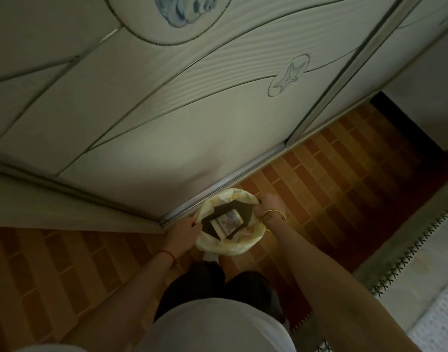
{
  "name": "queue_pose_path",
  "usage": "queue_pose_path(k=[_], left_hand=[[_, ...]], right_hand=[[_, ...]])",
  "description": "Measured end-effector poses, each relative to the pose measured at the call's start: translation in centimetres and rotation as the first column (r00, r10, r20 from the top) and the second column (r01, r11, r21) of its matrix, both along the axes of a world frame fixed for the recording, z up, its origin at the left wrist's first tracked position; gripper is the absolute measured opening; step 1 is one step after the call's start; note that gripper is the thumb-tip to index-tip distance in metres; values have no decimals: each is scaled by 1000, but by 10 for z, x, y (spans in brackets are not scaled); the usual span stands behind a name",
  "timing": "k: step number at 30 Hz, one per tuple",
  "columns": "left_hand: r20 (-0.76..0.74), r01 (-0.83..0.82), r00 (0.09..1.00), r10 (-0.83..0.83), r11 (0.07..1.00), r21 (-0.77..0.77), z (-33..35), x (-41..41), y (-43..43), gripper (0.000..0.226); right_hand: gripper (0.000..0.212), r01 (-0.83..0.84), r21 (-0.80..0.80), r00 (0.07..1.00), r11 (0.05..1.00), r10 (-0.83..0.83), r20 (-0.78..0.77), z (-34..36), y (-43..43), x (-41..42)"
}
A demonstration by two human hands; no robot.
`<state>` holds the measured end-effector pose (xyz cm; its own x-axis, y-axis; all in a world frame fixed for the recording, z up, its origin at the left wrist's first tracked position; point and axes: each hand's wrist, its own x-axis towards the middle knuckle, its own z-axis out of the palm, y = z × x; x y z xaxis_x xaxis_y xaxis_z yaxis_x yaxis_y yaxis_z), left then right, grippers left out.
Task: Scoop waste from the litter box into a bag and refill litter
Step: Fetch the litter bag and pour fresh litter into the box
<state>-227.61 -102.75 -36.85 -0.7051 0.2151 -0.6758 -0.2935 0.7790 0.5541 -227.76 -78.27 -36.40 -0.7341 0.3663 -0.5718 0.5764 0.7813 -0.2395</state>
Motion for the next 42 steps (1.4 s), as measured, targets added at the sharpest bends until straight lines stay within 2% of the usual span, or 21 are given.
queue_pose_path(k=[4,9,15,18,22,30,33,42], left_hand=[[16,-4,1000,4,999,-39,-15,-20,16,36],[45,-50,997,55,992,-118,-48,-30,29,36],[32,-63,997,72,972,-225,-105,-35,48,31],[18,-98,994,105,966,-239,-136,-32,56,33],[13,-150,987,159,951,-269,-186,-29,63,37],[16,-115,992,128,935,-336,-301,-33,68,31],[3,-150,987,162,921,-359,-343,-35,65,31],[-58,-154,988,143,904,-398,-435,-42,65,35]], right_hand=[[25,-48,-12,998,999,48,41,-22,16,-27],[24,-192,-16,975,981,193,111,-52,36,-54],[34,-405,-44,887,913,404,225,-109,59,-82],[36,-468,-78,850,880,473,232,-148,68,-92],[29,-507,-86,833,858,513,207,-203,77,-102],[34,-580,-71,792,811,583,185,-322,76,-120],[32,-588,-89,786,804,594,169,-364,73,-122],[28,-590,-97,787,802,598,150,-457,66,-131]])
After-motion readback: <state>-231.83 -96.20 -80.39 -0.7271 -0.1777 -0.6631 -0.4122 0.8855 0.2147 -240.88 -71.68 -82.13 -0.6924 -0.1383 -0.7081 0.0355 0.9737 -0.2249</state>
